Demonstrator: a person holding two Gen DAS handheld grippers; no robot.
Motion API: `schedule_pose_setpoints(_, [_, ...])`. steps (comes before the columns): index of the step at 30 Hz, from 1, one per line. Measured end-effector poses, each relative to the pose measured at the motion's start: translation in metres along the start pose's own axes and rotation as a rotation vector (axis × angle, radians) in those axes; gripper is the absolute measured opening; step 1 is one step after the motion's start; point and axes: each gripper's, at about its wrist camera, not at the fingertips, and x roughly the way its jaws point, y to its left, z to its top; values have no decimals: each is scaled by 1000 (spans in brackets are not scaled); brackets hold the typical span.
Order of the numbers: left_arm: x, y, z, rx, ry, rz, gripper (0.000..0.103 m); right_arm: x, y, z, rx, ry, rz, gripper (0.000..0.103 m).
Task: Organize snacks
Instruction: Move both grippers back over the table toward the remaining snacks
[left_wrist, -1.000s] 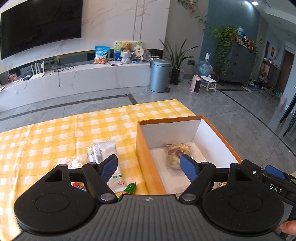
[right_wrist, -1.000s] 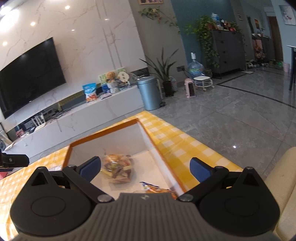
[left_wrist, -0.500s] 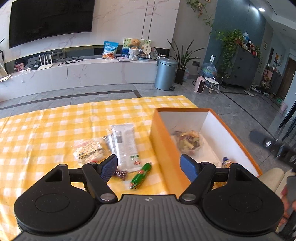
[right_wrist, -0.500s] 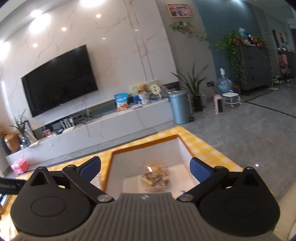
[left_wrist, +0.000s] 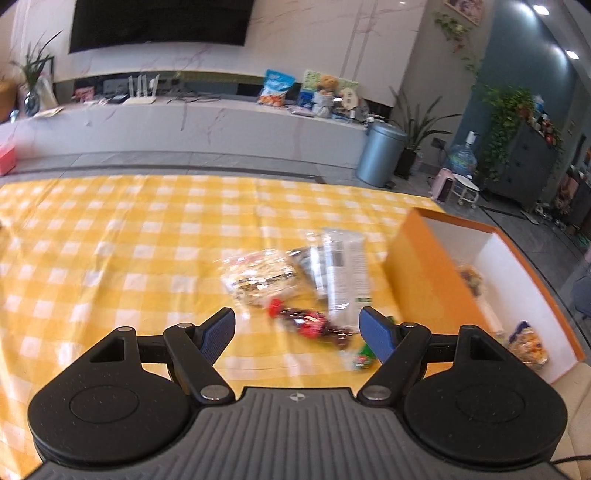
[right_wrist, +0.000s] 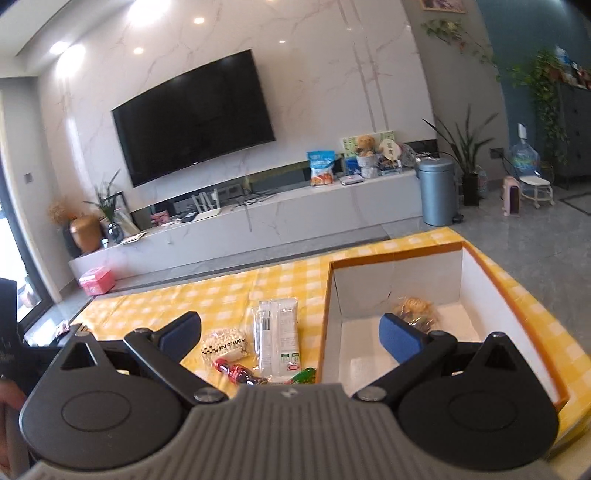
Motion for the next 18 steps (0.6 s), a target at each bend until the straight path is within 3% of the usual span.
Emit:
schedule_pose_setpoints(4, [10,21,-3,-38,33,8,90,19,8,-3,126,59,35,100])
schedule_pose_setpoints(8, [19,41,-7,-82,55,19,90,39,26,-15,208,119,-1,100])
schedule_pose_setpoints(13, [23,57,-7,-95,55,24,90,71,59,-28,133,211,11,96])
schedule_pose_setpoints(18, [25,77,-3,-180,69,3,90,99,77,-38,70,247,-144,80])
